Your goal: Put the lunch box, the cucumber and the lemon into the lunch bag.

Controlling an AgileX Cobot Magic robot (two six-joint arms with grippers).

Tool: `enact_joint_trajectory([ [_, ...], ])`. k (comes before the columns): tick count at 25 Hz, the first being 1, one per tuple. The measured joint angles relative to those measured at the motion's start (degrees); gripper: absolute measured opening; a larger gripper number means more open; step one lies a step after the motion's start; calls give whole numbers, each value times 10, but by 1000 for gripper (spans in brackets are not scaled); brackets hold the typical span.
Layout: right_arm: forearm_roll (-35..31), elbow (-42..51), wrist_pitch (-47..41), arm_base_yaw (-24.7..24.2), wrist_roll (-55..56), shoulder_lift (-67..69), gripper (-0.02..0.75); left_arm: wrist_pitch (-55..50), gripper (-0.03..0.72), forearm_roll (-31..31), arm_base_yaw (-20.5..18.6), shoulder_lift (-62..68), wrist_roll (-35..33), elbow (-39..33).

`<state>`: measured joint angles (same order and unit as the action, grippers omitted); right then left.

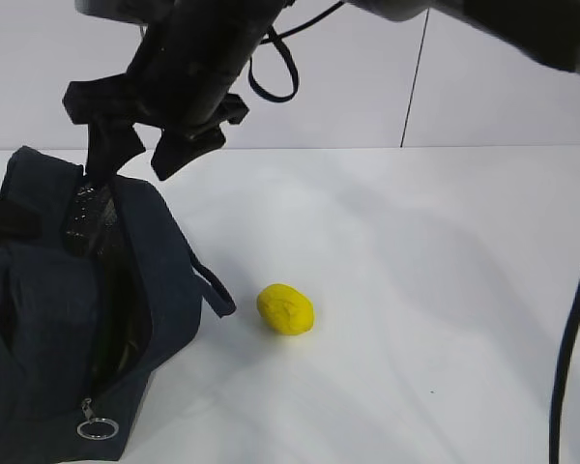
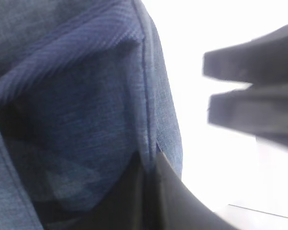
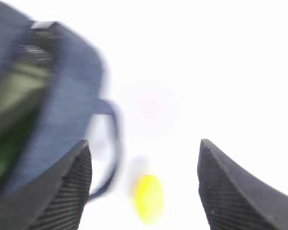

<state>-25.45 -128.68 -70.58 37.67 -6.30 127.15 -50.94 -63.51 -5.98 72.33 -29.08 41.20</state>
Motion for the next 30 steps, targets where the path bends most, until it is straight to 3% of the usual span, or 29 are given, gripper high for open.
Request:
enact_joint_trajectory([
  [9,255,-13,-10,-1,-8,-47,521,2,-6,0,0,0,-11,0],
  [16,255,8,-11,-1,-5,-48,521,4,-6,0,0,0,-11,0],
  [30,255,227,-10,-1,-77,-162,521,10,-6,19,0,0,-13,0],
])
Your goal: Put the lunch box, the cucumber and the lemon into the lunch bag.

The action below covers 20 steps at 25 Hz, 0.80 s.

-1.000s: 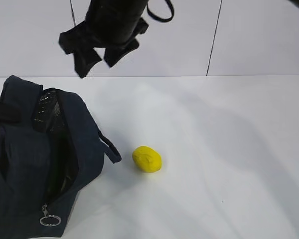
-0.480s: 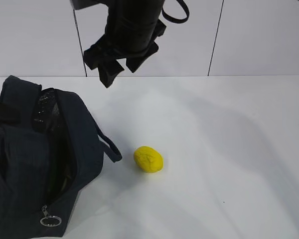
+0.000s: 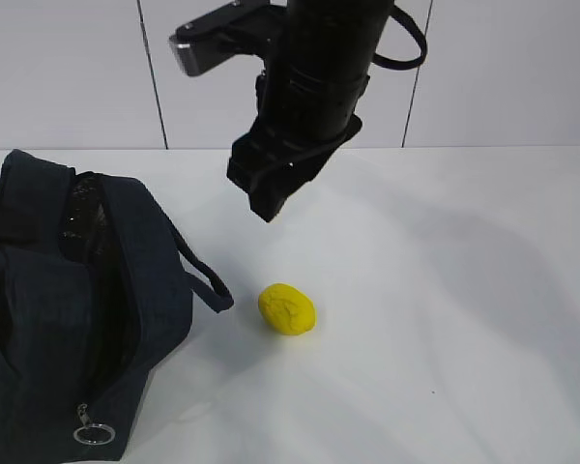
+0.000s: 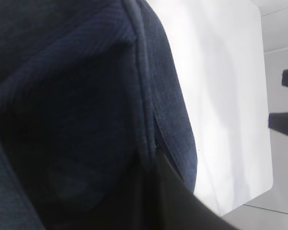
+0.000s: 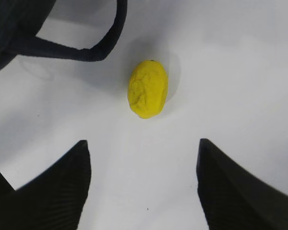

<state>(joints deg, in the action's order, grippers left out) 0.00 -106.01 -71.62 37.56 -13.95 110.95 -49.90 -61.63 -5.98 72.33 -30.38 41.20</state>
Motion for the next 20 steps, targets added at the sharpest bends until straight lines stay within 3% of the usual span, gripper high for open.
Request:
enact_joint_trajectory([
  [13,0,141,11,0,-123,-13,521,1,-6,0,0,0,-2,0],
  [20,-4,185,101,0,-126,-10,522,2,-6,0,0,0,-2,0],
])
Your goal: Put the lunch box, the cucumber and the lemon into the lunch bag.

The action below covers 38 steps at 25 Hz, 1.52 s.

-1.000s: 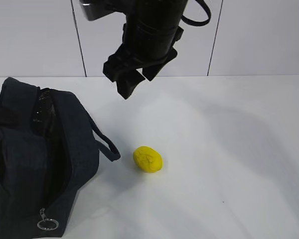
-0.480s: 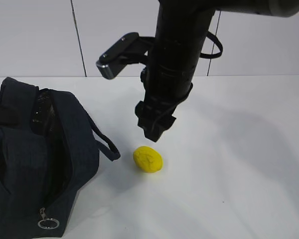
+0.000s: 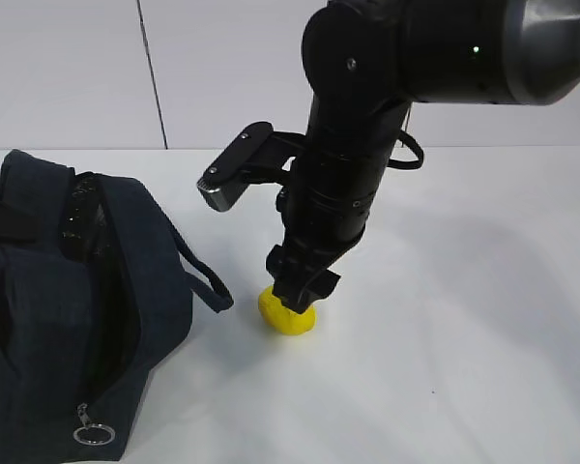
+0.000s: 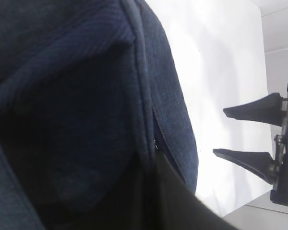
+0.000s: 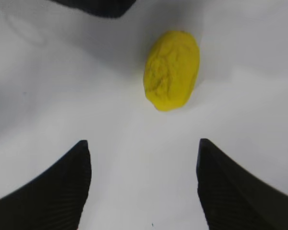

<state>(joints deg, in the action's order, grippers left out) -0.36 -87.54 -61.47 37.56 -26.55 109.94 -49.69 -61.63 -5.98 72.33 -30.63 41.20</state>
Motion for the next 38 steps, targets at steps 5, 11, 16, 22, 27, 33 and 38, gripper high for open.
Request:
enact_joint_trajectory([
  [5,-29,2,45,0,0,22,521,0,-6,0,0,0,0,0],
  [11,-56,2,73,0,0,67,521,0,-6,2,0,0,-1,0],
  [16,-52,2,89,0,0,81,521,0,-6,3,0,0,-1,0],
  [22,-48,2,102,-1,3,104,521,0,-6,3,0,0,-1,0],
  [27,-32,2,121,-6,21,109,522,1,-6,3,0,0,-1,0],
  [33,-22,2,129,-16,24,110,522,2,-6,3,0,0,-1,0],
  [38,-10,2,132,-16,25,111,522,2,-6,3,0,0,-1,0],
])
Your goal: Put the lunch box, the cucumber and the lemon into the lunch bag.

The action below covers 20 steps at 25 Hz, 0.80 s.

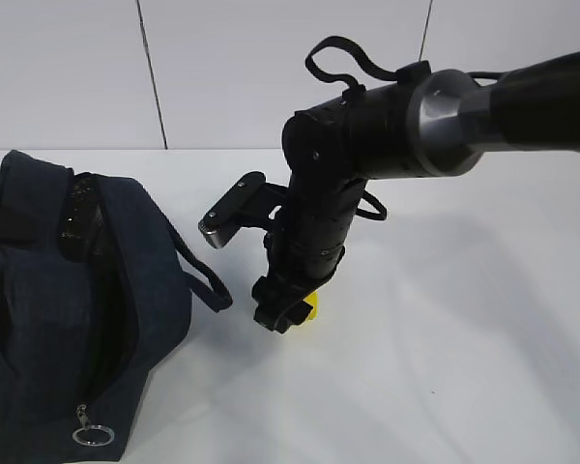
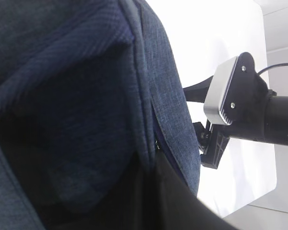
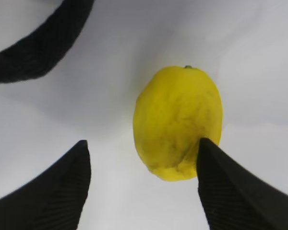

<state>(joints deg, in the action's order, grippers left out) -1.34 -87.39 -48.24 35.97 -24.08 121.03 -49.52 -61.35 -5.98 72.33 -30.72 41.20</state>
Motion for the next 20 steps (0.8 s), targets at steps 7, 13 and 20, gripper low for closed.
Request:
enact_joint_trajectory([
  [7,22,0,10,0,0,3,522,1,-6,0,0,0,0,0],
  [13,50,0,15,0,3,5,522,1,-6,0,0,0,0,0],
  [20,64,0,45,0,8,5,521,1,-6,0,0,0,0,0],
])
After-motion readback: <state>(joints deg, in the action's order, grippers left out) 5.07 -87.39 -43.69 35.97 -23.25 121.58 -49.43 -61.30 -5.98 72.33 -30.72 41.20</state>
